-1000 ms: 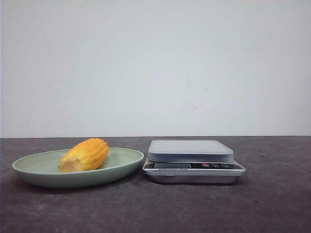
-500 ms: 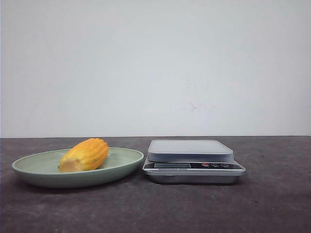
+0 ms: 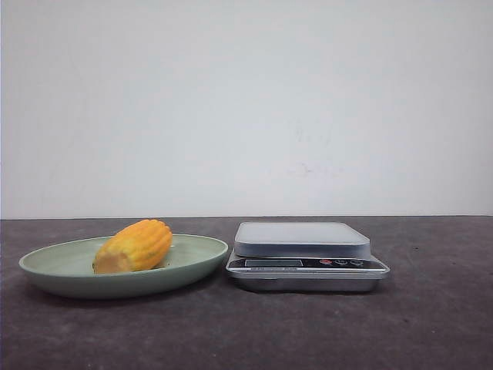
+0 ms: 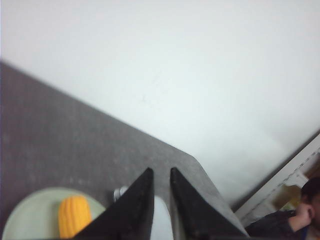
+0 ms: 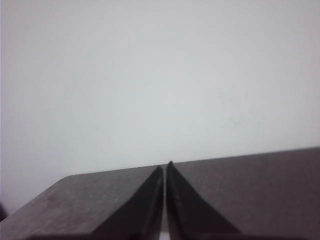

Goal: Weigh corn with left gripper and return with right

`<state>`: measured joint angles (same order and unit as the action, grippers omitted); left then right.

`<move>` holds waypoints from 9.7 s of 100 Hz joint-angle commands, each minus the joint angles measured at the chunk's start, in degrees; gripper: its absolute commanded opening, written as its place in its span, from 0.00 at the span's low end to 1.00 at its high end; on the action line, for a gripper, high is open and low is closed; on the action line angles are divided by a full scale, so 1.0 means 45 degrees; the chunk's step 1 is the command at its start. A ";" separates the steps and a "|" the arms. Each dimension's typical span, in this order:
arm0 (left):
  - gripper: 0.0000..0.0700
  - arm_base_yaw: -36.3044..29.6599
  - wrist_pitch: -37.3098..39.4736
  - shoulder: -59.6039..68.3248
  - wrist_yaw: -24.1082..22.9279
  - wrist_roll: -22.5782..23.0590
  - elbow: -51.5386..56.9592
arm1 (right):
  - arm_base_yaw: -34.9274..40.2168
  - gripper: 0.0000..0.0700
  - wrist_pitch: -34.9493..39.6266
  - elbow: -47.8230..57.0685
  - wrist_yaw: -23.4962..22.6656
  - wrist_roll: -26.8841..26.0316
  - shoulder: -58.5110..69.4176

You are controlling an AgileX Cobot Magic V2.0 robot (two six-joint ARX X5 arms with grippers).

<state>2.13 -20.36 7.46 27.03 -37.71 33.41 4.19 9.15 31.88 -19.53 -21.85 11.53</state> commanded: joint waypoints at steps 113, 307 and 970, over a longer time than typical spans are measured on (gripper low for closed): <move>0.02 -0.0170 -0.4867 0.3453 -0.0767 0.4342 0.5455 | 0.0044 0.00 0.3759 0.4197 -0.0563 0.2438 0.2497; 1.00 -0.5357 -0.2429 1.3988 -0.2599 0.3220 0.5547 | 0.0044 1.00 0.3507 0.4192 0.0423 0.2647 0.4065; 0.00 -0.8986 -1.3852 0.6975 -0.7907 0.5926 1.4396 | 0.7635 0.00 0.2987 1.1118 0.4813 -0.2312 1.8676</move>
<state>-37.89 -81.19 38.63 -8.67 -11.38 97.21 37.30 28.45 79.72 0.89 -34.13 100.05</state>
